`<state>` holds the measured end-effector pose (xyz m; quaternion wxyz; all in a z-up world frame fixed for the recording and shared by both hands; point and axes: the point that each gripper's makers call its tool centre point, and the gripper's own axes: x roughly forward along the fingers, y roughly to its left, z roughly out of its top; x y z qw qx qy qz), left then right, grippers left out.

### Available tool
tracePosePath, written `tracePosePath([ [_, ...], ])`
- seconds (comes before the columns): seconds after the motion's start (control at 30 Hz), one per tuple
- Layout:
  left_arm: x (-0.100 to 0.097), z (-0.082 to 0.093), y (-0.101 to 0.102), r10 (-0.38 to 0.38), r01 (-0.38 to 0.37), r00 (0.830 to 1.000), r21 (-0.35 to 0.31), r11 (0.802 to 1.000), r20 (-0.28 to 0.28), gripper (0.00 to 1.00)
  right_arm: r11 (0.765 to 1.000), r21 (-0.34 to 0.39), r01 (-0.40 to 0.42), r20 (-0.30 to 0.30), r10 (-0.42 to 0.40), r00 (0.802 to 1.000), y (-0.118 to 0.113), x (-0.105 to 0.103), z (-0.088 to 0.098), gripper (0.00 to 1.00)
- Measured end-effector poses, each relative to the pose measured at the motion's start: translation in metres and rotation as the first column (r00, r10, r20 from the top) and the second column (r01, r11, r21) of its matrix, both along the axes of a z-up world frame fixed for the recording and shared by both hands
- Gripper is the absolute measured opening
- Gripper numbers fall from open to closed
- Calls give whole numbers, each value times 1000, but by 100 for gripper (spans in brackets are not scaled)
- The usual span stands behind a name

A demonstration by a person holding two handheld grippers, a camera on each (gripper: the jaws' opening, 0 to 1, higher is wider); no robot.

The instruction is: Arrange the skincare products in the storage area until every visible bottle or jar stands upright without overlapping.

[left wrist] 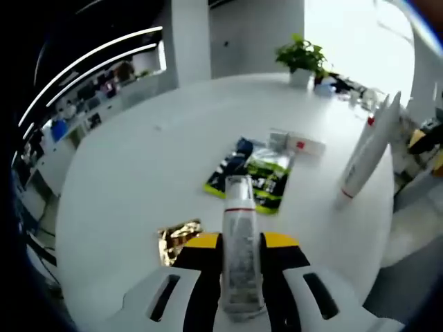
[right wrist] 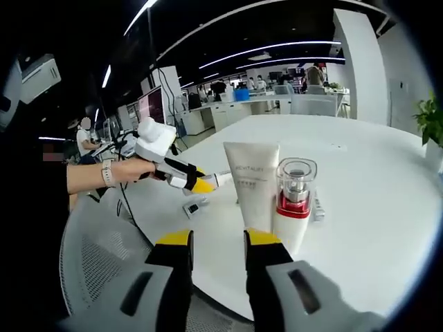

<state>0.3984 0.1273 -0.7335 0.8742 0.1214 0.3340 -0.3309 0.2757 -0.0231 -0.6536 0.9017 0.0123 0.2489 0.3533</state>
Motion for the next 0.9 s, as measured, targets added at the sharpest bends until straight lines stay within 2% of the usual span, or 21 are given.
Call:
tracePosePath([
  [0.23, -31, 17, -6, -34, 34, 999, -56, 998, 8, 17, 999, 34, -23, -21, 23, 1000, 14, -3, -1, 27],
  [0.33, -40, 29, -9, -46, 47, 999, -104, 994, 9, 17, 998, 58, -19, -30, 21, 999, 20, -1, -3, 29],
  [0.47, -49, 41, -10, -53, 55, 998, -145, 988, 16, 17, 988, 156, 0, -64, 10, 998, 32, 1, -2, 30],
  [0.57, -56, 47, -13, -62, 61, 998, -186, 981, 5, 17, 986, 168, 13, -76, 0, 997, 36, 2, -6, 29],
  [0.67, -65, 52, -17, -82, 81, 997, -202, 976, 2, 17, 956, 285, 73, -102, -46, 994, 44, 8, 0, 30],
  [0.77, -75, 61, -25, -103, 101, 995, -235, 967, 4, 17, 938, 327, 113, -119, -78, 990, 44, 14, 0, 34],
  [0.8, -77, 63, -28, -109, 108, 994, -244, 964, 11, 17, 927, 354, 124, -154, -74, 985, 46, 14, -2, 35],
  [0.9, -87, 71, -32, -123, 124, 992, -257, 958, 19, 17, 869, 469, 155, -194, -70, 978, 52, 15, 5, 32],
])
